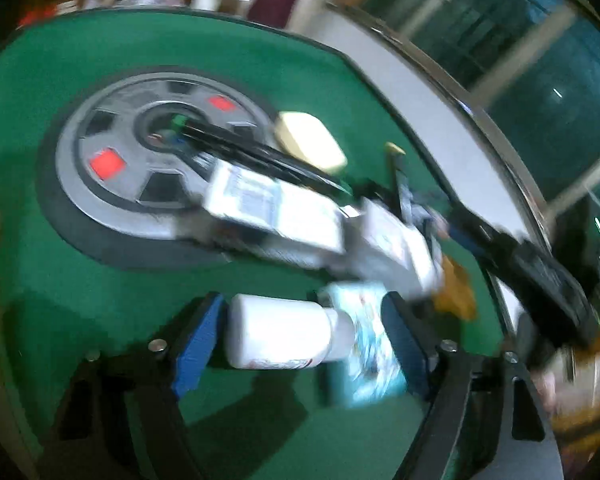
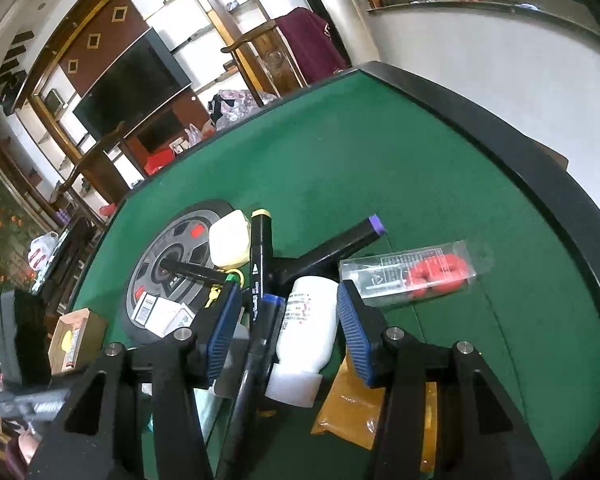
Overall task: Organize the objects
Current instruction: 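Grasp the white pill bottle with the left gripper, then grasp the blue cartoon tissue pack with the right gripper while the left lifts the bottle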
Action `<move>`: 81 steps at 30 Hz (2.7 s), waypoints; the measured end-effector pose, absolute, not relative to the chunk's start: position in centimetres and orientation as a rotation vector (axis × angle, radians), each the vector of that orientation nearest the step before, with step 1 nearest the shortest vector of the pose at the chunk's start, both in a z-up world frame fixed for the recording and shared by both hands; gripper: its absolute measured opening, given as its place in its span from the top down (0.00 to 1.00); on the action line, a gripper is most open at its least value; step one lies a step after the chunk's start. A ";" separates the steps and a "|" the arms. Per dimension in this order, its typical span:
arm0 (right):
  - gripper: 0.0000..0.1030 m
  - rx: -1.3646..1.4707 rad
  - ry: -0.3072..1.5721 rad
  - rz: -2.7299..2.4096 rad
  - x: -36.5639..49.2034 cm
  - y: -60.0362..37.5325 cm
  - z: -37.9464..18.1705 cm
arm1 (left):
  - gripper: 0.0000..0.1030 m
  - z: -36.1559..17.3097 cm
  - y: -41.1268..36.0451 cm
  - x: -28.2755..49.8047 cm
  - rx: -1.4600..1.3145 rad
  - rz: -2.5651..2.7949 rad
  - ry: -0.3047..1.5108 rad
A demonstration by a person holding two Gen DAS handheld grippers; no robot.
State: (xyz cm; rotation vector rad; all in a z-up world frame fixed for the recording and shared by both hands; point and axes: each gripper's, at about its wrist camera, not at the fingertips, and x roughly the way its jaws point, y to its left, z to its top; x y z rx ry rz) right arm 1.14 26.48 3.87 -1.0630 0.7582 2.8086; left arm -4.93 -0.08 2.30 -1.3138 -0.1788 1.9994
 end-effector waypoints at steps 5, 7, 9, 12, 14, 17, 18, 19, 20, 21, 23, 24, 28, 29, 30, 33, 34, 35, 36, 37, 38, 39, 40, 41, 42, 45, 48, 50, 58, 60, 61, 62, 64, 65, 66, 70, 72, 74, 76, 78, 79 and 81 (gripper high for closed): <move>0.50 -1.107 0.740 2.808 0.8 26.0 3.4 | 0.32 4.7 -0.7 0.0 -1.217 1.906 -0.002; 0.50 -1.112 0.731 2.806 0.8 25.9 3.3 | 0.32 5.8 -0.3 1.3 -1.161 1.966 0.114; 0.50 -1.106 0.728 2.802 0.8 26.0 3.3 | 0.31 6.5 0.4 2.7 -1.091 2.022 0.292; 0.50 -1.105 0.722 2.792 0.8 26.1 3.2 | 0.31 6.0 1.7 3.9 -1.068 2.019 0.445; 0.50 -1.099 0.713 2.786 0.9 26.2 3.3 | 0.31 5.1 3.1 4.3 -1.064 2.017 0.533; 0.50 -1.093 0.706 2.781 0.9 26.3 3.3 | 0.31 3.5 4.2 4.0 -1.081 2.023 0.601; 0.50 -1.094 0.705 2.779 0.8 26.3 3.2 | 0.31 3.4 4.4 3.9 -1.085 2.029 0.600; 0.50 -1.096 0.706 2.777 0.8 26.3 3.2 | 0.31 3.1 4.8 3.8 -1.086 2.034 0.602; 0.50 -1.098 0.706 2.775 0.8 26.3 3.1 | 0.31 3.1 5.1 3.7 -1.084 2.039 0.604; 0.50 -1.100 0.707 2.772 0.8 26.4 3.1 | 0.31 3.0 5.3 3.7 -1.082 2.045 0.606; 0.50 -1.099 0.712 2.769 0.8 26.5 3.1 | 0.31 2.9 5.8 3.8 -1.083 2.049 0.613; 0.50 -1.097 0.715 2.766 0.8 26.6 3.0 | 0.31 2.8 6.0 3.9 -1.085 2.050 0.618; 0.50 -1.086 0.734 2.759 1.0 26.9 3.1 | 0.31 2.7 6.2 4.0 -1.102 2.075 0.612; 0.50 -1.086 0.734 2.758 1.0 26.9 3.1 | 0.31 2.7 6.1 4.0 -1.115 2.083 0.596; 0.50 -1.089 0.732 2.756 1.0 26.9 3.0 | 0.31 2.7 6.0 4.1 -1.123 2.092 0.582; 0.50 -1.092 0.730 2.757 1.0 26.8 3.1 | 0.31 2.6 5.9 4.2 -1.148 2.123 0.543; 0.50 -1.091 0.726 2.755 1.1 26.9 3.1 | 0.31 2.6 5.9 4.2 -1.153 2.132 0.531; 0.50 -1.089 0.729 2.754 1.1 26.9 3.1 | 0.31 2.6 5.8 4.3 -1.159 2.141 0.520; 0.50 -1.088 0.732 2.753 1.2 26.9 3.0 | 0.32 2.6 5.7 4.4 -1.165 2.146 0.508; 0.50 -1.089 0.734 2.752 1.1 26.9 3.0 | 0.34 2.6 5.7 4.4 -1.173 2.148 0.496; 0.50 -1.089 0.735 2.748 1.2 27.0 3.0 | 0.41 2.6 5.6 4.5 -1.183 2.152 0.479; 0.50 -1.088 0.736 2.746 1.2 27.0 2.9 | 0.47 2.7 5.4 4.6 -1.192 2.156 0.452; 0.50 -1.087 0.735 2.744 1.2 27.0 2.9 | 0.59 2.8 5.3 4.8 -1.190 2.166 0.451; 0.50 -1.087 0.731 2.741 1.2 27.1 2.9 | 0.59 2.9 5.3 5.0 -1.194 2.169 0.446; 0.50 -1.087 0.728 2.738 1.2 27.1 2.9 | 0.59 3.0 5.2 5.2 -1.197 2.172 0.435; 0.50 -1.088 0.710 2.730 1.1 27.2 2.9 | 0.59 2.9 5.2 5.8 -1.190 2.207 0.430; 0.50 -1.091 0.680 2.725 1.0 27.1 2.8 | 0.59 3.1 5.1 6.0 -1.193 2.239 0.369; 0.50 -1.082 0.663 2.736 1.2 27.1 2.9 | 0.59 3.6 4.5 6.4 -1.176 2.262 0.327; 0.50 -1.166 0.639 2.849 4.2 25.7 4.9 | 0.59 7.7 -2.6 9.4 -1.086 2.352 0.153; 0.50 -1.246 0.566 2.870 5.2 24.5 5.0 | 0.59 8.4 -4.5 10.3 -1.059 2.376 0.114; 0.50 -1.272 0.543 2.868 5.6 24.2 4.9 | 0.59 8.6 -5.6 10.7 -1.047 2.387 0.089; 0.50 -1.310 0.524 2.866 5.9 23.8 4.7 | 0.59 8.5 -6.2 10.7 -1.043 2.391 0.069; 0.50 -1.365 0.528 2.881 6.4 22.9 4.4 | 0.59 8.6 -8.1 10.6 -1.047 2.393 -0.005; 0.50 -1.391 0.519 2.897 6.4 22.2 4.3 | 0.59 8.5 -8.9 10.5 -1.052 2.395 -0.044; 0.50 -1.422 0.471 2.920 6.1 21.0 4.2 | 0.59 8.4 -9.7 10.6 -1.055 2.399 -0.080; 0.50 -1.537 0.319 2.945 4.0 17.8 3.1 | 0.59 8.4 -11.7 10.6 -1.048 2.441 -0.129; 0.50 -1.583 0.182 2.871 2.6 16.7 2.0 | 0.59 8.4 -12.8 10.7 -1.045 2.459 -0.153; 0.50 -1.583 0.088 2.835 1.7 15.7 1.6 | 0.59 8.4 -13.7 10.8 -1.042 2.476 -0.169; 0.50 -1.574 -0.001 2.827 1.2 14.7 1.5 | 0.59 8.3 -14.6 10.6 -1.046 2.496 -0.188; 0.50 -1.577 -0.099 2.810 1.0 13.9 1.3 | 0.59 8.1 -15.1 10.2 -1.052 2.507 -0.207; 0.50 -1.569 -0.183 2.785 1.1 13.3 1.1 | 0.59 8.1 -15.3 10.2 -1.057 2.509 -0.214; 0.50 -1.545 -0.293 2.736 1.2 12.6 0.7 | 0.59 7.9 -15.6 10.2 -1.058 2.512 -0.225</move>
